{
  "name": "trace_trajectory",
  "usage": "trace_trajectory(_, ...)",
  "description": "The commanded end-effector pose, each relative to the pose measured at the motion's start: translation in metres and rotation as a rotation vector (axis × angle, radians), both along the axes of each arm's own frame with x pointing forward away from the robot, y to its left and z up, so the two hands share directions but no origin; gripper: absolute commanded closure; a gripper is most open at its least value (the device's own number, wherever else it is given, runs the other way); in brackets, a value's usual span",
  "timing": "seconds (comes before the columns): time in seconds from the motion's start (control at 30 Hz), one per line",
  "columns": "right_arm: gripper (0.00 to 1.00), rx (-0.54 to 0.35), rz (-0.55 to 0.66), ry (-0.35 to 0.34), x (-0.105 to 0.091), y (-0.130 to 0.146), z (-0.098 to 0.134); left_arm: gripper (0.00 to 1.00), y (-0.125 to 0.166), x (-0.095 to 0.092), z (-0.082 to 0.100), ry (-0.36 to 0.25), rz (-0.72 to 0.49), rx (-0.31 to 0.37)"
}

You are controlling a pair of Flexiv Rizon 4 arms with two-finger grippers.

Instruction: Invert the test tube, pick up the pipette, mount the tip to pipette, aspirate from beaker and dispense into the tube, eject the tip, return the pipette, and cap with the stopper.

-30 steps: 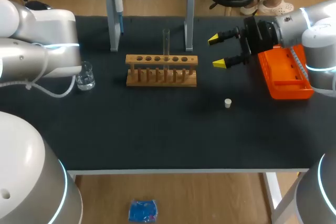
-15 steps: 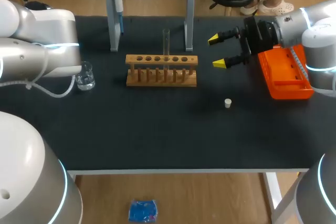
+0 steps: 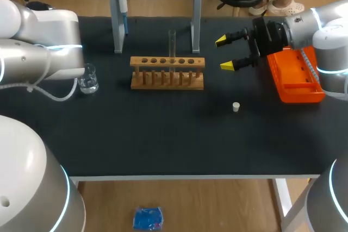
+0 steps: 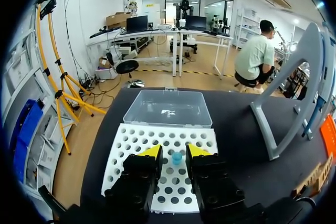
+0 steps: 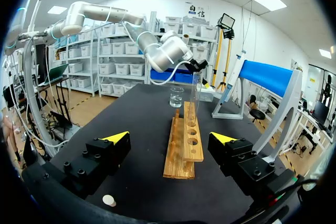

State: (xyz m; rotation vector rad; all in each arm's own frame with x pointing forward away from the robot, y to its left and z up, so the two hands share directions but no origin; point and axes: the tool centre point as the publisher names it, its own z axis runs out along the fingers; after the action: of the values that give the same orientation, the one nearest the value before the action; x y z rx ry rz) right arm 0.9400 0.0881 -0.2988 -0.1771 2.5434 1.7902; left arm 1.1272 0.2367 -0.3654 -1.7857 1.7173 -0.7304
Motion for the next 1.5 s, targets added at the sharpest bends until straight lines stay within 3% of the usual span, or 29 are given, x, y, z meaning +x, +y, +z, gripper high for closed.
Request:
trace_trajectory(0.03,0.00,-0.001,0.001,0.000,0.0001,-0.0006,0.0000,0.71,-0.0004,0.0027,-0.0013,0.001,0.004,0.002)
trace_trajectory(1.17,0.00,-0.001,0.001,0.000,0.0001,-0.0006,0.0000,0.77,-0.0017,0.0071,-0.0016,0.015,-0.014,0.029)
trace_trajectory(1.27,0.00,-0.001,0.001,0.000,0.0001,-0.0006,0.0000,0.82,-0.0015,0.0067,-0.0015,0.016,-0.014,0.030)
trace_trajectory(1.33,0.00,-0.001,0.001,0.000,0.0001,-0.0006,0.0000,0.97,-0.0014,0.0066,-0.0016,0.016,-0.014,0.030)
trace_trajectory(1.37,0.00,-0.001,0.001,0.000,0.0001,-0.0006,0.0000,1.00,-0.0014,0.0066,-0.0018,0.018,-0.014,0.030)
trace_trajectory(1.5,0.00,-0.001,0.001,0.000,0.0001,-0.0006,0.0000,1.00,-0.0011,0.0065,-0.0022,0.019,-0.014,0.031)
